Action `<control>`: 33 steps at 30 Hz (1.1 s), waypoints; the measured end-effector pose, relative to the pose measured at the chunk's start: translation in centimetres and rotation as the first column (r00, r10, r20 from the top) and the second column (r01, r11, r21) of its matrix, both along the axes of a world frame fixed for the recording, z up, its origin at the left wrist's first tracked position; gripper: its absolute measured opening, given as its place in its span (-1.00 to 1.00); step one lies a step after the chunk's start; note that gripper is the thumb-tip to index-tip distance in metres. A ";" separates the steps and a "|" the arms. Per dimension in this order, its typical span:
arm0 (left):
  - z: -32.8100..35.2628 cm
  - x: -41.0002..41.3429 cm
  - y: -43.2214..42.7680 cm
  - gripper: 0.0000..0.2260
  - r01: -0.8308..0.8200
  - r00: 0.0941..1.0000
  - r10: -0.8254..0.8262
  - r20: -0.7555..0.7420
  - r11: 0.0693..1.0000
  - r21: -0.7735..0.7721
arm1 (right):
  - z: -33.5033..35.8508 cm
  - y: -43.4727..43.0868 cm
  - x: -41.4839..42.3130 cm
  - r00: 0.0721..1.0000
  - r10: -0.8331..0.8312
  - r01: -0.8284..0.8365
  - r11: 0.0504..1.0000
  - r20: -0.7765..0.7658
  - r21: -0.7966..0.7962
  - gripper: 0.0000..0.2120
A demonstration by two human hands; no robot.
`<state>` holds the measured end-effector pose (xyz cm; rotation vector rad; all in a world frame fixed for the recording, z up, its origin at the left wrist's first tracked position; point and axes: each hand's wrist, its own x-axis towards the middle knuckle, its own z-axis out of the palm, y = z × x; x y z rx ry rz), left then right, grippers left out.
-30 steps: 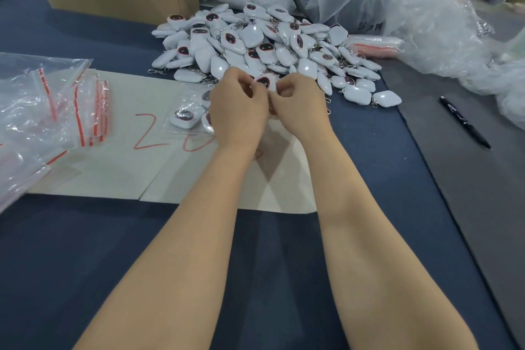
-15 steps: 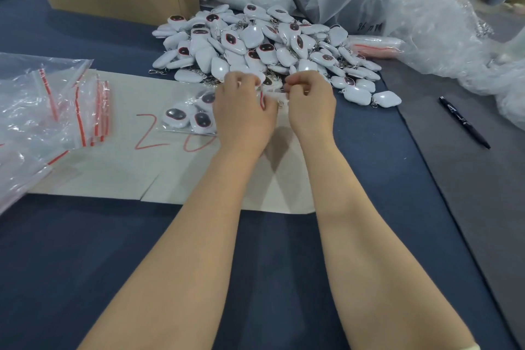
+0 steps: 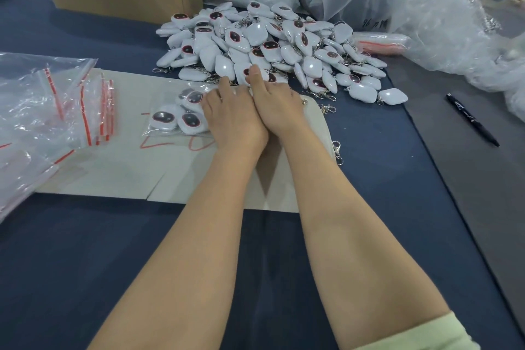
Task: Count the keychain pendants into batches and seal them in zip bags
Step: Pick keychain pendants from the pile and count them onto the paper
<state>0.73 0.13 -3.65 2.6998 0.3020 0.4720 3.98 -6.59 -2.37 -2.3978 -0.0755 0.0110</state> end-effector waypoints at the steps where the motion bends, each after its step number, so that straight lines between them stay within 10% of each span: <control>1: 0.0 0.1 0.1 -0.68 -0.006 1.000 0.006 0.003 1.000 0.002 | 0.1 0.3 0.1 0.999 -0.022 0.021 1.000 -0.023 -0.011 -0.48; 16: -0.6 0.5 0.2 -0.72 0.010 1.000 -0.010 0.022 1.000 -0.007 | -0.7 0.6 0.4 0.962 -0.230 0.185 0.946 0.146 0.267 -0.64; 33: -0.8 0.3 0.2 -0.71 0.035 0.999 -0.034 -0.014 0.995 0.090 | -0.7 -0.9 0.9 0.995 -0.006 0.033 0.965 0.104 -0.258 -0.72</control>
